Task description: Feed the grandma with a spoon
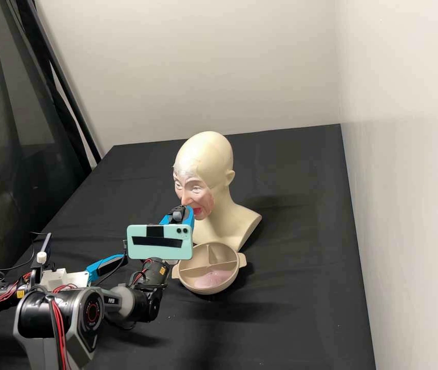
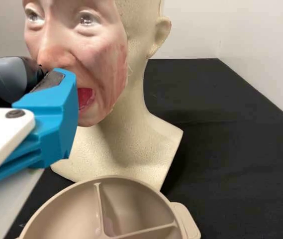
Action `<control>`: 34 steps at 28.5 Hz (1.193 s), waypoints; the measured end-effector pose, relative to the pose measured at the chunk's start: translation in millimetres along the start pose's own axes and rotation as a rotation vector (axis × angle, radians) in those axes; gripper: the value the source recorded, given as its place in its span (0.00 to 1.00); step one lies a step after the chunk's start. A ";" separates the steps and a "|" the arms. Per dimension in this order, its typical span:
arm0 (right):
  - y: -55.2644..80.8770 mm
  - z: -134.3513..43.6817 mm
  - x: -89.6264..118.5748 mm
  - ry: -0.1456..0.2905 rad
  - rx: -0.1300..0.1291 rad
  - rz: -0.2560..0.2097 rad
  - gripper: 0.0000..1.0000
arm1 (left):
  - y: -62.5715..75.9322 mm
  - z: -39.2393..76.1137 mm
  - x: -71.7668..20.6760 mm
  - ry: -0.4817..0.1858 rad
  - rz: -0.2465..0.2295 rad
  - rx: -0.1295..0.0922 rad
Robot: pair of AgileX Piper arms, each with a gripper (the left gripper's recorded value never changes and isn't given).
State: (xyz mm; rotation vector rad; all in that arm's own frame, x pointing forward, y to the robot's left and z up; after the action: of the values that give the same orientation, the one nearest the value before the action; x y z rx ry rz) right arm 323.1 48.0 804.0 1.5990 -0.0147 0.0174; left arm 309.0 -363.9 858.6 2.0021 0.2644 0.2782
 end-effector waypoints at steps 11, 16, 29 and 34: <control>2.3 -6.3 6.2 0.013 -0.005 0.014 0.00 | 0.0 0.0 0.0 0.000 0.000 0.000; 0.8 -4.6 7.4 0.008 -0.018 0.012 0.00 | 0.0 0.0 0.0 0.000 0.000 0.000; -1.4 -5.7 6.6 0.012 -0.018 0.005 0.00 | 3.1 1.0 2.1 -0.004 0.011 0.000; -8.5 -2.9 1.0 -0.003 -0.019 -0.022 0.00 | 3.1 1.0 2.1 -0.004 0.011 0.000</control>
State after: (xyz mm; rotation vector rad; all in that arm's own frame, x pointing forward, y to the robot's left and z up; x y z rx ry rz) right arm 324.3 51.1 795.6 1.5805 0.0000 -0.0019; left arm 311.5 -365.4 861.1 2.0046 0.2508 0.2817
